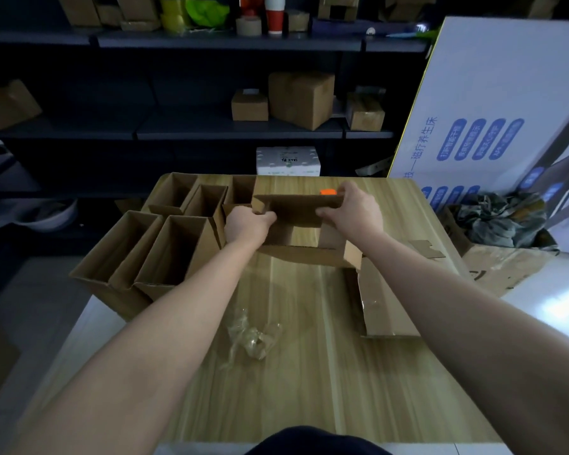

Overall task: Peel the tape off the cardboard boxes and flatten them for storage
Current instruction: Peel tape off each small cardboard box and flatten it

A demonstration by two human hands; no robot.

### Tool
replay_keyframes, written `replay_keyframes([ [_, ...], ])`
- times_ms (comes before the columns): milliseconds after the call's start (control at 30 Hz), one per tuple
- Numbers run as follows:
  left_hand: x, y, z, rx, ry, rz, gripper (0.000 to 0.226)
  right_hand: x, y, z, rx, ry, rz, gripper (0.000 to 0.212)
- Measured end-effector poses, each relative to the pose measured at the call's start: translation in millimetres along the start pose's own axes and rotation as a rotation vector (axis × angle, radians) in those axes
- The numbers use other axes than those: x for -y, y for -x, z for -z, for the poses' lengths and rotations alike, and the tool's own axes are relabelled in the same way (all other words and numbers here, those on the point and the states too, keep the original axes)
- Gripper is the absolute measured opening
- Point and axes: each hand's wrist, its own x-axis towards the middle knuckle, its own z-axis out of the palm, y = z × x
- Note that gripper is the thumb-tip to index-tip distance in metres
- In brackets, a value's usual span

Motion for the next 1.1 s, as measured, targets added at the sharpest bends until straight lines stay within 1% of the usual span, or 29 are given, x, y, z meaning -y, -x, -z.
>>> replay_keyframes([
  [33,0.8,-0.1,0.8,-0.028,0.027,-0.005,0.017,-4.3,-0.2,0.0,-0.016,-0.099,-0.040,0.045],
  [100,5.6,1.5,2.4,-0.071,0.052,-0.026,0.018,-13.7,0.7,-2.4,-0.029,-0.247,-0.088,0.043],
  [133,8.8,3.3,2.7,-0.083,0.072,-0.037,0.019,-18.4,1.6,-5.2,-0.031,-0.291,-0.110,0.046],
  [167,11.4,4.9,2.2,-0.088,0.092,-0.045,0.019,-21.8,2.2,-8.0,-0.026,-0.313,-0.137,0.055],
  [233,13.1,9.0,-0.3,-0.079,0.131,-0.045,0.017,-24.3,2.7,-14.4,0.002,-0.267,-0.208,0.076],
  [267,13.1,10.0,-2.2,-0.072,0.155,-0.044,0.018,-23.2,3.4,-17.2,0.008,-0.222,-0.239,0.082],
  [300,12.5,10.9,-3.6,-0.070,0.177,-0.045,0.020,-21.5,3.5,-18.4,0.000,-0.190,-0.264,0.084],
  [400,8.7,11.5,-3.3,-0.088,0.214,-0.045,0.024,-17.1,2.3,-18.8,-0.028,-0.184,-0.287,0.077],
  [500,4.7,10.8,-2.6,-0.109,0.233,-0.030,0.019,-16.3,3.4,-18.1,0.021,-0.264,-0.271,0.069],
  [600,1.9,11.6,-1.4,-0.152,0.271,0.037,0.017,-16.2,8.4,-11.6,0.090,-0.353,-0.177,0.048],
  [633,2.8,12.2,-0.4,-0.168,0.281,0.072,0.018,-17.2,9.8,-8.4,0.121,-0.368,-0.141,0.044],
  [733,6.5,14.0,2.8,-0.213,0.342,0.125,0.023,-22.7,12.7,-0.1,0.186,-0.339,-0.069,0.046],
  [800,6.7,14.6,2.9,-0.225,0.421,0.145,0.024,-24.9,13.8,2.1,0.183,-0.300,-0.036,0.048],
  [867,6.3,12.7,1.8,-0.195,0.525,0.199,0.025,-27.0,13.4,1.4,0.157,-0.310,-0.018,0.052],
  [933,7.5,8.8,0.0,-0.105,0.647,0.278,0.027,-27.6,11.0,2.3,0.099,-0.364,-0.021,0.055],
  [967,7.5,8.7,0.0,-0.024,0.718,0.335,0.033,-27.0,10.1,3.1,0.065,-0.386,-0.028,0.054],
  [1000,9.0,7.3,-0.7,0.067,0.776,0.392,0.049,-26.3,9.4,4.0,0.038,-0.397,-0.033,0.053],
  [1033,9.9,7.3,-0.8,0.144,0.821,0.418,0.072,-25.9,9.8,4.2,0.028,-0.397,-0.033,0.053],
  [1067,9.7,7.9,-1.6,0.196,0.850,0.419,0.090,-25.6,10.8,4.5,0.031,-0.396,-0.026,0.053],
  [1100,7.9,9.1,-2.5,0.218,0.860,0.420,0.100,-25.8,12.5,4.8,0.049,-0.399,-0.013,0.053],
])
